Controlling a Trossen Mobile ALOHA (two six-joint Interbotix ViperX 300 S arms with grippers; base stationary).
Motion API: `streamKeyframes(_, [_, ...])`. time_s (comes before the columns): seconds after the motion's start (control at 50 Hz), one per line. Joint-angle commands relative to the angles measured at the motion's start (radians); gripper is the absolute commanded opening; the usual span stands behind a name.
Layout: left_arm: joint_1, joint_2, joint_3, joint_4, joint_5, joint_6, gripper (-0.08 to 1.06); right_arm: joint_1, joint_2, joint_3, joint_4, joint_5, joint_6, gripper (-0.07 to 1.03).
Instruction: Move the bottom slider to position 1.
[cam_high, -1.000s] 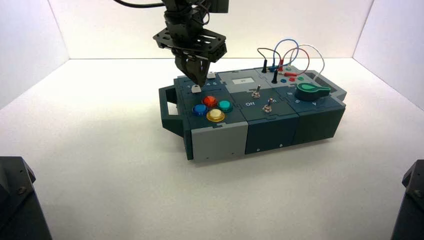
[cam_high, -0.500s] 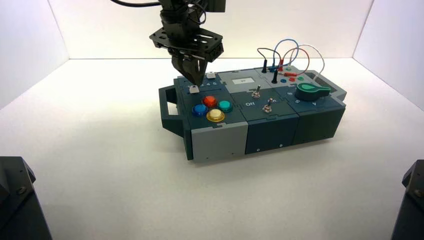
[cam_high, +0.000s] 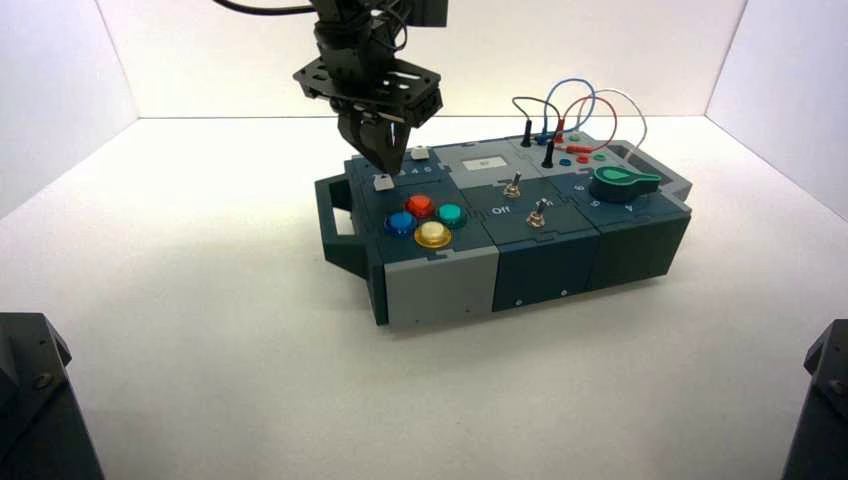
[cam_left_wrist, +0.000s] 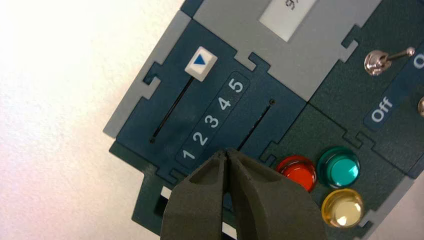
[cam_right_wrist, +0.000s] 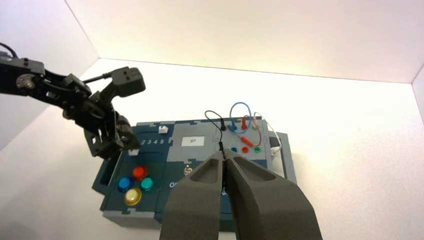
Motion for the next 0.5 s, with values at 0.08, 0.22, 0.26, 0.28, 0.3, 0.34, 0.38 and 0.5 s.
streamKeyframes(0.08, [-0.006,-0.028,0.002,-0.002,0.009,0.005,-0.03,-0.003,0.008,-0.023,0.0,-0.011,0.003,-0.02])
streamKeyframes(0.22, [-0.008,-0.028,0.005,-0.002,0.008,0.005,-0.03,-0.003,0.008,-0.023,0.0,-0.011,0.005,-0.02])
streamKeyframes(0.26, [-0.006,-0.028,0.006,-0.002,0.008,0.005,-0.03,-0.003,0.008,-0.025,0.0,-0.011,0.005,-0.02])
streamKeyframes(0.28, [-0.008,-0.028,0.006,-0.002,0.009,0.005,-0.03,-0.005,0.008,-0.025,0.0,-0.011,0.005,-0.02])
streamKeyframes(0.3, [-0.006,-0.028,0.006,-0.002,0.009,0.005,-0.03,-0.003,0.008,-0.023,0.0,-0.011,0.005,-0.02])
streamKeyframes(0.34, [-0.006,-0.028,0.008,-0.002,0.009,0.005,-0.03,-0.003,0.008,-0.025,0.0,-0.011,0.005,-0.02])
streamKeyframes(0.38, [-0.008,-0.028,0.008,-0.002,0.009,0.005,-0.03,-0.003,0.008,-0.025,0.0,-0.011,0.005,-0.02])
streamKeyframes(0.5, [-0.006,-0.028,0.012,-0.002,0.008,0.009,-0.03,-0.005,0.008,-0.025,0.0,-0.011,0.005,-0.02])
